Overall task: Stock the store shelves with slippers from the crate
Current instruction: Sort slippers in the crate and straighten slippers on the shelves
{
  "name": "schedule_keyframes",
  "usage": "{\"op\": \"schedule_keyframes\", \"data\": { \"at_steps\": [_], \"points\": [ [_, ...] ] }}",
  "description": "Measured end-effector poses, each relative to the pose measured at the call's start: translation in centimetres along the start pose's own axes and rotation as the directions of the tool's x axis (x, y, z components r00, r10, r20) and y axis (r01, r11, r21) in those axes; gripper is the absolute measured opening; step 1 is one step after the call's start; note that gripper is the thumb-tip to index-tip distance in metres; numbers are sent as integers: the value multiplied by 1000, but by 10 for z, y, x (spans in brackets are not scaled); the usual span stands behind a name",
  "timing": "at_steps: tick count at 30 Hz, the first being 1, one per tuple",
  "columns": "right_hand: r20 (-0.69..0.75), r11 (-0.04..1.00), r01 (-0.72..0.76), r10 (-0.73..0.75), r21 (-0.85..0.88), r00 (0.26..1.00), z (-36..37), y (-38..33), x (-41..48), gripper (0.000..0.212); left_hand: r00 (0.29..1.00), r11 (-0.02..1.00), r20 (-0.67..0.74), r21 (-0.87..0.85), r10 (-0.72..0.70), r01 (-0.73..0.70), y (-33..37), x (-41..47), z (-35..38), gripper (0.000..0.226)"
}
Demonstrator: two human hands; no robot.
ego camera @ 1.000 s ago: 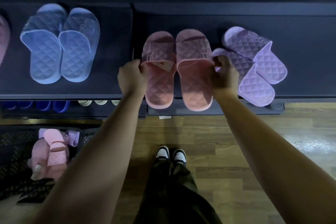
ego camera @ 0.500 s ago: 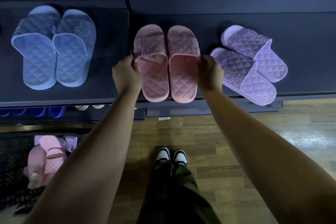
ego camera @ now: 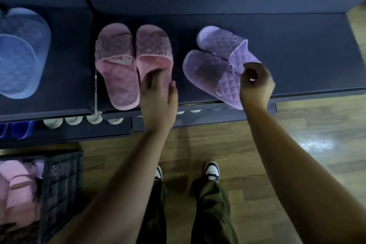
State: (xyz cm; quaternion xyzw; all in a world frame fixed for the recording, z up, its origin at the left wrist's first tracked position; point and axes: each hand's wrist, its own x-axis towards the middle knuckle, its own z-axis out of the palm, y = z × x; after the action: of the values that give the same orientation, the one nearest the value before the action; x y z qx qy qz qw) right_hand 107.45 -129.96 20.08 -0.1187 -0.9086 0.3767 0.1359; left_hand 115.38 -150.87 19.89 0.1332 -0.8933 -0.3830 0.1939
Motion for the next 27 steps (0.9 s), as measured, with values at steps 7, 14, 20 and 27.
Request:
{"op": "schedule_keyframes", "data": {
  "at_steps": [7,14,20,27],
  "points": [
    [313,973,118,-51,-197,948,-24,63,58,25,930,936,135,-43,-341,349,65,-33,80,63],
    [482,971,191,-102,-140,870,-22,79,90,37,756,744,99,-135,-647,655,69,-27,132,45],
    [510,991,45,27,-129,860,-19,85,86,49,897,884,-112,160,-427,440,57,-2,114,21],
    [559,986,-56,134,-156,818,-20,90,75,39,919,891,-127,228,-374,394,44,20,113,25]
  ]
}}
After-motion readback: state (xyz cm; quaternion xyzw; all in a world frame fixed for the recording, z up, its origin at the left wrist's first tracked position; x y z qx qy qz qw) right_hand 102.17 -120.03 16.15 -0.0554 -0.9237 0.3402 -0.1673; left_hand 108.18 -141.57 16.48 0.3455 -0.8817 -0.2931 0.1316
